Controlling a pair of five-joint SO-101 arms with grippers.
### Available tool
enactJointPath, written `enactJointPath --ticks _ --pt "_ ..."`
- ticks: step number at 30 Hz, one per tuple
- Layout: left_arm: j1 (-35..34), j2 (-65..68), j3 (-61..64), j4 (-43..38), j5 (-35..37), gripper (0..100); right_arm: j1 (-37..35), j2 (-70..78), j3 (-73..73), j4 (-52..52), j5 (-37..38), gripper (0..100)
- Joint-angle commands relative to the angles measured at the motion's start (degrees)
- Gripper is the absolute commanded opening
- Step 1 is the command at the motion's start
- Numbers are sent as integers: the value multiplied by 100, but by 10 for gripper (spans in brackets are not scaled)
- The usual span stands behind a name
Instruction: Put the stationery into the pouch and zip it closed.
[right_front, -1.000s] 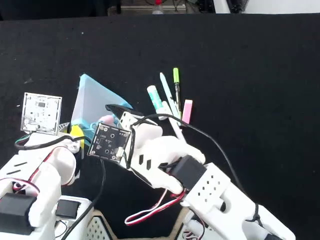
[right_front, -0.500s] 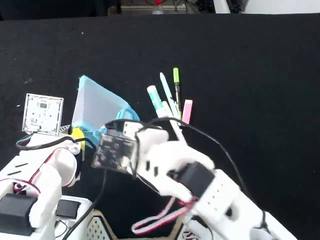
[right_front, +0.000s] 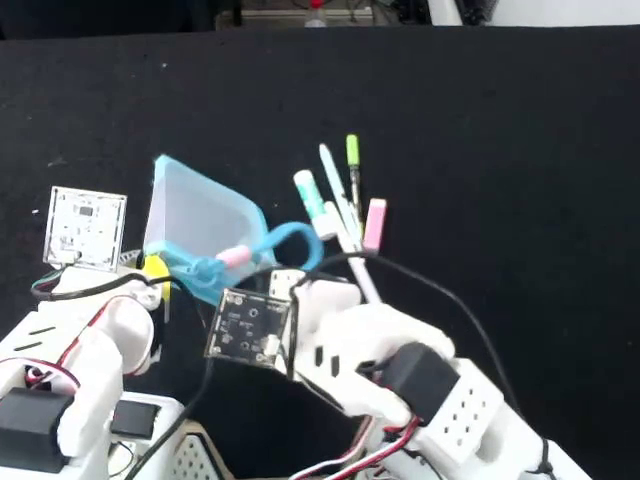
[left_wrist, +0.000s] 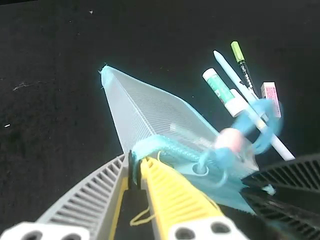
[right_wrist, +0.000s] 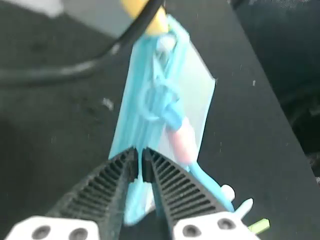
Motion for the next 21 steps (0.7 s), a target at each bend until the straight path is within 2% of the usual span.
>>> enactJointPath --ticks 1,6,10,13,18,21 --pt "-31 88 -207 -123 -35 30 -79 -40 -338 97 -97 10" --pt "-31 88 -207 -114 -62 30 -79 -84 -330 -70 -211 27" --pt "-31 88 -189 -97 -62 30 -79 -57 -620 35 -598 155" --pt "-31 88 -189 -97 -62 30 -53 66 -435 -273 -299 209" --pt "-31 88 -207 -79 -62 30 -18 716 -303 -747 273 208" --pt "-31 88 -198 -79 -62 30 185 1112 -593 -738 343 208"
